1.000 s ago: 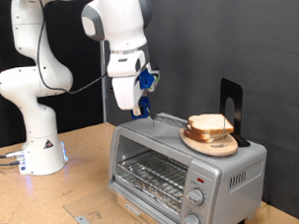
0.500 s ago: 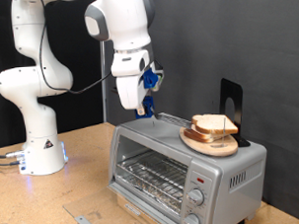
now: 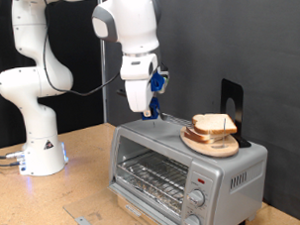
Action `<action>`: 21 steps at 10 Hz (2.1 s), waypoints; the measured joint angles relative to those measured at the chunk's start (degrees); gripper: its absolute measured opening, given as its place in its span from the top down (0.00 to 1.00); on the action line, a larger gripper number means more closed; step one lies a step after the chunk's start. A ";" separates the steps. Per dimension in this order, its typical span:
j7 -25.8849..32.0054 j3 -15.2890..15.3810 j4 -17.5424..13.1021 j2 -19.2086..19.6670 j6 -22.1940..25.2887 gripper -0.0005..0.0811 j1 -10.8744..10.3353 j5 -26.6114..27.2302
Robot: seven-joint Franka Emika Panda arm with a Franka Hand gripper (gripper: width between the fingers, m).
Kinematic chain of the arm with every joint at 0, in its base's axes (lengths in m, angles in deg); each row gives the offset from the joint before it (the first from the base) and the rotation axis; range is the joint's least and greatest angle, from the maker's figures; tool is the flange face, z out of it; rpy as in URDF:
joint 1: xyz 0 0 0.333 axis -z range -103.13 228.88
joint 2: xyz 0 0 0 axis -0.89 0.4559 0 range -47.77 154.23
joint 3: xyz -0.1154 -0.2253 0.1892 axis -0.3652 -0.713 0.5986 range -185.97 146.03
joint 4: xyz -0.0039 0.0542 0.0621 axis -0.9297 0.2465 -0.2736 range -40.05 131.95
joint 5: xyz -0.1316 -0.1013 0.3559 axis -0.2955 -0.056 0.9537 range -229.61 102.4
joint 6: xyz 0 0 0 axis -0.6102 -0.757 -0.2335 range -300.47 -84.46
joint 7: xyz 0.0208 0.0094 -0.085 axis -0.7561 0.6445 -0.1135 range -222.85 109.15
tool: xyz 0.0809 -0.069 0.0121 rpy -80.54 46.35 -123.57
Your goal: Make a piece of toast with the oven
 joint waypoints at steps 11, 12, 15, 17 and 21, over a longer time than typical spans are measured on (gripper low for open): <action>-6.90 2.91 -8.84 9.48 0.86 0.42 -0.09 0.14; -7.33 3.16 -9.46 10.02 0.85 0.42 -0.14 0.04; -9.06 3.41 -10.90 11.13 0.84 0.42 -0.35 -0.05; -11.83 3.43 -10.74 11.83 -4.80 0.42 -0.52 -2.28; -12.68 3.62 -7.79 11.21 -14.39 0.42 -0.76 -4.83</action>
